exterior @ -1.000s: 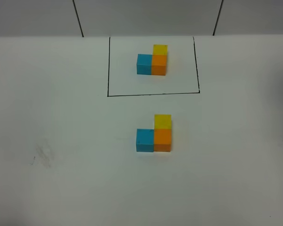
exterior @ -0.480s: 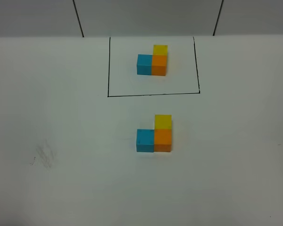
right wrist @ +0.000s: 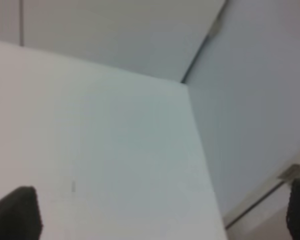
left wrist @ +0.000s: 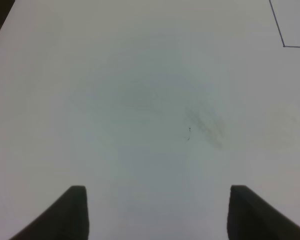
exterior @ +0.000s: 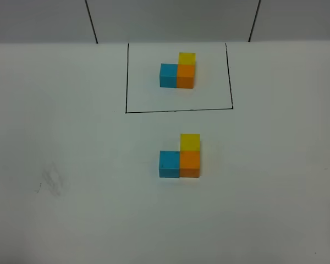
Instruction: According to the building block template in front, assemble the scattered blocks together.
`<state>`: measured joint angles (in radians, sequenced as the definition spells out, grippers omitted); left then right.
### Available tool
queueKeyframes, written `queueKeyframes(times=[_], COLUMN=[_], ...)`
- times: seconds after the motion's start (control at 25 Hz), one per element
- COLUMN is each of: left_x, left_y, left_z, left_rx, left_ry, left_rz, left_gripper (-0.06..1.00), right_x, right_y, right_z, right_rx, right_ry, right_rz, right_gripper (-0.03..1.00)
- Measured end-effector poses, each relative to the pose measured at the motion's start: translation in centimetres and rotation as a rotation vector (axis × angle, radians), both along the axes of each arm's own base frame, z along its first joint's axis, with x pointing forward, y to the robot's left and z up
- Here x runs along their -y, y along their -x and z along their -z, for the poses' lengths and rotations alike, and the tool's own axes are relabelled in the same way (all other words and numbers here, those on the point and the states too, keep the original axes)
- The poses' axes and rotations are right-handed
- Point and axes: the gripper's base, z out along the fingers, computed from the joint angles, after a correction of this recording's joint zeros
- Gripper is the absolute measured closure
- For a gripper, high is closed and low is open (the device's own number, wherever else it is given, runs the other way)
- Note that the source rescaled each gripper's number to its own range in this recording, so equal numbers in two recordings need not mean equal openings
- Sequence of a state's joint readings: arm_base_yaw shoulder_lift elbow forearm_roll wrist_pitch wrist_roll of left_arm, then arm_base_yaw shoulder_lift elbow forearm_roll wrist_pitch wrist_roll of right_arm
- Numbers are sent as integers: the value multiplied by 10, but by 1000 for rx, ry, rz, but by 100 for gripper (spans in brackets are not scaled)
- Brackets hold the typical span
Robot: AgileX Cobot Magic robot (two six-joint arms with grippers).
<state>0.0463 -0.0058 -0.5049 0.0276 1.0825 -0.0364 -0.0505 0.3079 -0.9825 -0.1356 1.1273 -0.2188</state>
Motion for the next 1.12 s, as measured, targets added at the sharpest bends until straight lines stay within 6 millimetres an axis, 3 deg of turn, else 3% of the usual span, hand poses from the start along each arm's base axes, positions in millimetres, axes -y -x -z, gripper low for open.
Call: queueKeyframes(times=[0.32,0.52,0.76,1.12], left_x=[0,0,0,0], left_y=[0,0,0,0], left_z=[0,0,0,0], left_rx=[0,0,0,0], left_ry=[0,0,0,0], left_rz=[0,0,0,0], left_gripper=[60,60,60,60], right_x=[-10,-13,-15,-13], right_y=[10,2,-1,-1], right_z=[77,106,123,125], right_rx=[67,15,-81,-85], right_ry=[-128,-180,-268,-292], right_rz=[-81,-99,-77,-43], right_gripper=[-3,-3,0,18])
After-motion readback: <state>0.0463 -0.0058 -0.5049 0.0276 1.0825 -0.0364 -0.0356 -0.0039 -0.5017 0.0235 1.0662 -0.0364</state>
